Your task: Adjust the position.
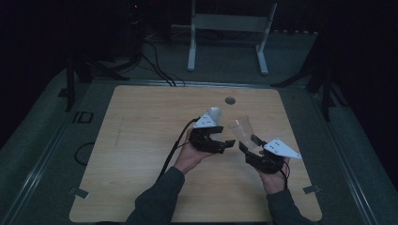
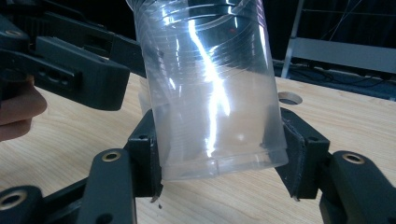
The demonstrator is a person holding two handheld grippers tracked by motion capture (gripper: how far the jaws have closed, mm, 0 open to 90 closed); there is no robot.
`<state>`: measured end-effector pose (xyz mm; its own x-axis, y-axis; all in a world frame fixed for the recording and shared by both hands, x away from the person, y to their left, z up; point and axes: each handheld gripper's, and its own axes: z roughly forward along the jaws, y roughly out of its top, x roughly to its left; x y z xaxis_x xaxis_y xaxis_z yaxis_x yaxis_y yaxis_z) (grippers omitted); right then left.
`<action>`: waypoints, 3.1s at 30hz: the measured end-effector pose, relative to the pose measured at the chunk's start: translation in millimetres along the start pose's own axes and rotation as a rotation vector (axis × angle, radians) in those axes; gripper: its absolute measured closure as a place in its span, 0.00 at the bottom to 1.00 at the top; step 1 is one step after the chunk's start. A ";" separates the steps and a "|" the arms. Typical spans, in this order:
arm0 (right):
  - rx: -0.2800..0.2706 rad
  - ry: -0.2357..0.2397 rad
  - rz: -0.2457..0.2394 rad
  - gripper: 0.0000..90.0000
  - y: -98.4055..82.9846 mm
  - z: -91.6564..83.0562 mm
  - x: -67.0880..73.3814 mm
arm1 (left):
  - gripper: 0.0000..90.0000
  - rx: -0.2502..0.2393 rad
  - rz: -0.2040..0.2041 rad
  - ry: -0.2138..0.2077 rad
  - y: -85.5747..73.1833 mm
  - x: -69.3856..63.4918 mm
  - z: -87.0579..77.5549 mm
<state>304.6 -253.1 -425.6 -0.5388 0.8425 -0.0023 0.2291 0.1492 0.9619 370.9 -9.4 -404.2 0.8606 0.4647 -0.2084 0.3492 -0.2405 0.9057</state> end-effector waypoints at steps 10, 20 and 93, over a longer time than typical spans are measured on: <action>-0.022 -0.027 0.011 0.46 -0.3 -0.7 -0.2 | 0.26 -0.041 -0.051 -0.011 5.4 -4.3 3.0; -0.039 -0.052 -0.008 0.46 2.0 1.7 4.4 | 0.25 -0.063 -0.120 -0.035 7.9 -6.5 8.1; -0.046 -0.049 -0.021 0.45 -3.6 6.8 13.3 | 0.31 -0.201 -0.266 -0.092 13.2 -13.1 23.0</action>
<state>302.1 -238.9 -431.0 -0.5024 0.8639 -0.0350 0.1800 0.1440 0.9731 372.8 -38.3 -398.1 0.7824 0.4076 -0.4709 0.4933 0.0559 0.8681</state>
